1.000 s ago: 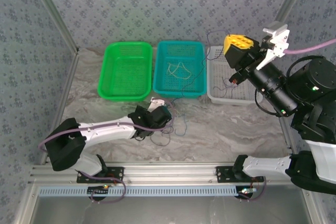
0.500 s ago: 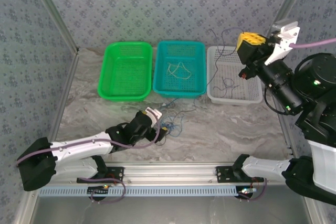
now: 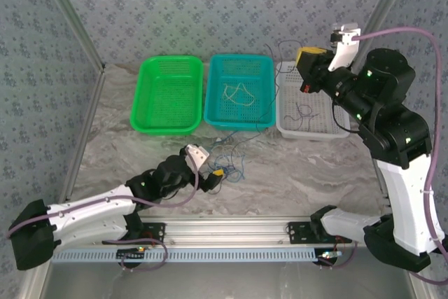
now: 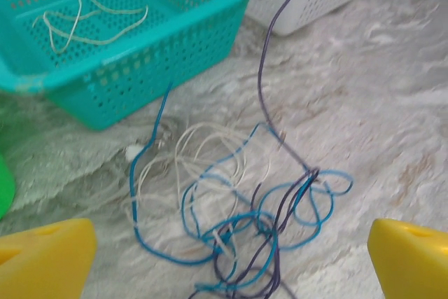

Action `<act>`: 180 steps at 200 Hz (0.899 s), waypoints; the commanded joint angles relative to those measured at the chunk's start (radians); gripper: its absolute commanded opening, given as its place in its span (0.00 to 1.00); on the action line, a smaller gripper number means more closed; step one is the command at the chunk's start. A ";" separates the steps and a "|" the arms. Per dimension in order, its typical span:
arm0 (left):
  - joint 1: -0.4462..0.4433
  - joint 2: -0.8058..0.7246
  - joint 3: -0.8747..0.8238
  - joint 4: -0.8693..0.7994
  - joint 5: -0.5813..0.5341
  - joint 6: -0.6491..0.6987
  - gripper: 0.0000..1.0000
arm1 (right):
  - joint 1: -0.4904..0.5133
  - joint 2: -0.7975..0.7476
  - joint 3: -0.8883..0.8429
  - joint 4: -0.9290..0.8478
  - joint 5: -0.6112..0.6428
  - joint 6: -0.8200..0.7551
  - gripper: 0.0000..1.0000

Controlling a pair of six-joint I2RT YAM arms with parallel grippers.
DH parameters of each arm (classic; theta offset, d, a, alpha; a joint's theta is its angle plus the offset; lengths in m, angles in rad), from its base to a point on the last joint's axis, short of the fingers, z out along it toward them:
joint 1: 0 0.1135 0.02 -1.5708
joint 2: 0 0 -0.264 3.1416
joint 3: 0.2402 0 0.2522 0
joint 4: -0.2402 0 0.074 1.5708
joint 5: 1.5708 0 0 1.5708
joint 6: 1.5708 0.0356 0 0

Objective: Untangle the cables

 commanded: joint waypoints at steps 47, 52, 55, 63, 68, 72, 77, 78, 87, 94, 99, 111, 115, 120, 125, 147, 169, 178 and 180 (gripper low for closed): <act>0.014 0.356 0.263 0.195 -0.002 -0.038 0.99 | -0.006 0.004 0.118 0.012 -0.099 0.051 0.00; 0.015 0.386 0.284 0.197 0.000 -0.047 0.99 | -0.007 0.006 0.129 0.006 -0.098 0.051 0.00; 0.015 0.402 0.296 0.199 0.001 -0.051 1.00 | -0.006 0.007 0.137 0.004 -0.096 0.052 0.00; 0.015 0.443 0.320 0.205 0.000 -0.060 0.99 | -0.008 0.011 0.155 -0.006 -0.097 0.055 0.00; 0.016 0.463 0.332 0.212 -0.005 -0.068 0.98 | -0.008 0.014 0.167 -0.009 -0.099 0.057 0.00; 0.017 0.479 0.336 0.222 -0.005 -0.072 0.98 | -0.008 0.017 0.179 -0.016 -0.106 0.061 0.00; 0.016 0.494 0.337 0.240 -0.002 -0.078 0.98 | -0.009 0.022 0.195 -0.022 -0.115 0.065 0.00; 0.016 0.497 0.336 0.240 -0.001 -0.079 0.98 | -0.009 0.023 0.197 -0.023 -0.115 0.066 0.00; 0.016 0.515 0.329 0.296 0.022 -0.087 0.98 | -0.010 0.034 0.224 -0.032 -0.122 0.071 0.00; 0.017 0.531 0.323 0.323 0.051 -0.087 0.97 | -0.011 0.043 0.244 -0.038 -0.131 0.076 0.00; 0.016 0.540 0.323 0.337 0.072 -0.089 0.96 | -0.013 0.049 0.256 -0.042 -0.136 0.078 0.00; 0.015 0.564 0.329 0.345 0.108 -0.104 0.93 | -0.014 0.064 0.283 -0.041 -0.139 0.082 0.00; 0.015 0.572 0.332 0.345 0.117 -0.108 0.92 | -0.016 0.070 0.290 -0.039 -0.140 0.087 0.00; 0.014 0.581 0.334 0.347 0.130 -0.117 0.90 | -0.016 0.076 0.309 -0.039 -0.143 0.089 0.00; 0.014 0.591 0.334 0.347 0.137 -0.123 0.89 | -0.019 0.082 0.324 -0.040 -0.146 0.091 0.00; 0.011 0.631 0.322 0.350 0.127 -0.145 0.84 | -0.025 0.123 0.434 -0.043 -0.162 0.110 0.00; 0.011 0.655 0.301 0.368 0.087 -0.148 0.82 | -0.036 0.185 0.591 -0.074 -0.177 0.126 0.00; 0.011 0.664 0.299 0.362 0.076 -0.141 0.81 | -0.042 0.214 0.658 -0.088 -0.177 0.133 0.00; 0.011 0.666 0.299 0.360 0.073 -0.139 0.81 | -0.043 0.219 0.670 -0.090 -0.177 0.135 0.00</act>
